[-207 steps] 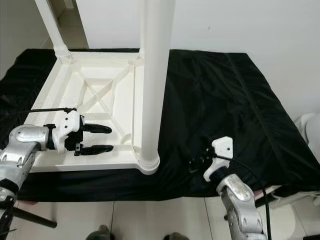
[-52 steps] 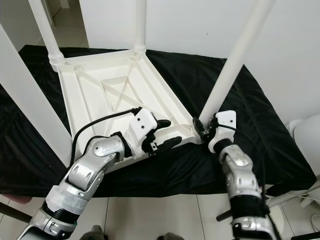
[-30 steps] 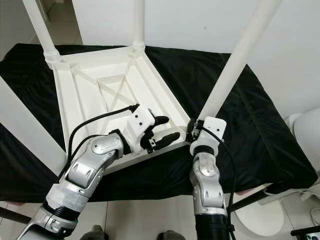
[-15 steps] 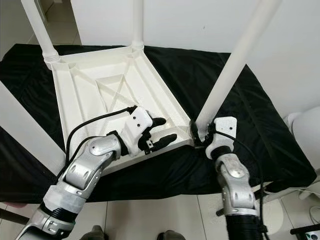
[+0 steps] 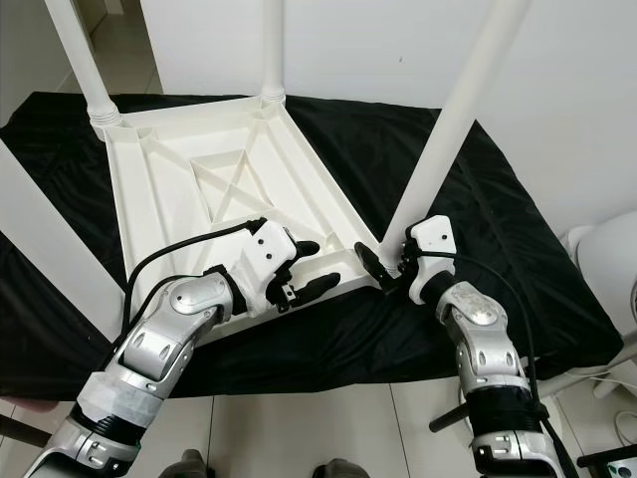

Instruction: Building children table

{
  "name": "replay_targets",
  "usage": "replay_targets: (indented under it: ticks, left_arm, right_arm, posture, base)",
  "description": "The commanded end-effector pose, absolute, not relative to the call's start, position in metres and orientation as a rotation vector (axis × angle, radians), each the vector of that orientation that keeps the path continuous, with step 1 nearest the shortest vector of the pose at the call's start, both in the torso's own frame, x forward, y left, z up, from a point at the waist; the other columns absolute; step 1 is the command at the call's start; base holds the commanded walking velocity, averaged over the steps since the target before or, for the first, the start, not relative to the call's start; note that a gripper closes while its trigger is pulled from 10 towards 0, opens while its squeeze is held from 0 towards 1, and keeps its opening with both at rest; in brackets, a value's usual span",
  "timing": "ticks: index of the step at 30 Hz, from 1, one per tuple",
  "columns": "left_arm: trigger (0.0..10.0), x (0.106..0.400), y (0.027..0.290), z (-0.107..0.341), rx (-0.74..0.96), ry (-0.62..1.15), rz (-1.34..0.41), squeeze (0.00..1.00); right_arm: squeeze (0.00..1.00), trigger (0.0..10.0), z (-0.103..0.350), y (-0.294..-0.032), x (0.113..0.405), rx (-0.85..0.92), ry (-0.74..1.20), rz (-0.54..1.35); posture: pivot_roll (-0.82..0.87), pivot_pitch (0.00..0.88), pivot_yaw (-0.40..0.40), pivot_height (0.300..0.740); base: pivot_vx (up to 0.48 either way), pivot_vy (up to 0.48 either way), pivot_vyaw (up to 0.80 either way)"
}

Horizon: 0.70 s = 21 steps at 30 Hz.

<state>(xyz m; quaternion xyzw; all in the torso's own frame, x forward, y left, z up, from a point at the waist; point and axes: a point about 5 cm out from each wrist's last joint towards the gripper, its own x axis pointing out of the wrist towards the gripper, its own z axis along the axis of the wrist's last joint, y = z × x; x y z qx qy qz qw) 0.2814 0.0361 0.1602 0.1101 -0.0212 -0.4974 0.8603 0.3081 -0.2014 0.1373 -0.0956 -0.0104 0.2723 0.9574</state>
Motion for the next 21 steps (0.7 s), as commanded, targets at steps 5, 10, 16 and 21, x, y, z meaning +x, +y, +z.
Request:
replay_targets:
  ticks: [5,10,16,21]
  left_arm:
    - [10.0,0.283,0.031,0.161,0.240,-0.061,-1.031,0.00]
    - [10.0,0.284,0.030,0.161,0.255,-0.070,-1.026,0.00]
    - [10.0,0.286,0.031,0.163,0.258,-0.074,-1.024,0.00]
    - [10.0,0.287,0.036,0.161,0.259,-0.067,-1.012,0.00]
  right_arm:
    - [0.00,0.0,0.122,-0.203,0.307,-0.191,0.054,0.610]
    - [0.00,0.0,0.114,-0.209,0.305,-0.160,0.070,0.592]
    - [0.00,10.0,0.110,-0.211,0.303,-0.127,0.048,0.481]
    - [0.00,10.0,0.110,-0.210,0.305,-0.127,0.020,0.280]
  posture:
    - [0.05,0.000,-0.059,0.740]
    - [0.04,0.000,-0.054,0.740]
    - [0.05,0.000,-0.043,0.740]
    - [0.04,0.004,-0.042,0.740]
  base:
    - [0.000,0.000,0.00]
    - [0.000,0.000,0.00]
    - [0.000,0.000,0.00]
    - [0.000,0.000,0.00]
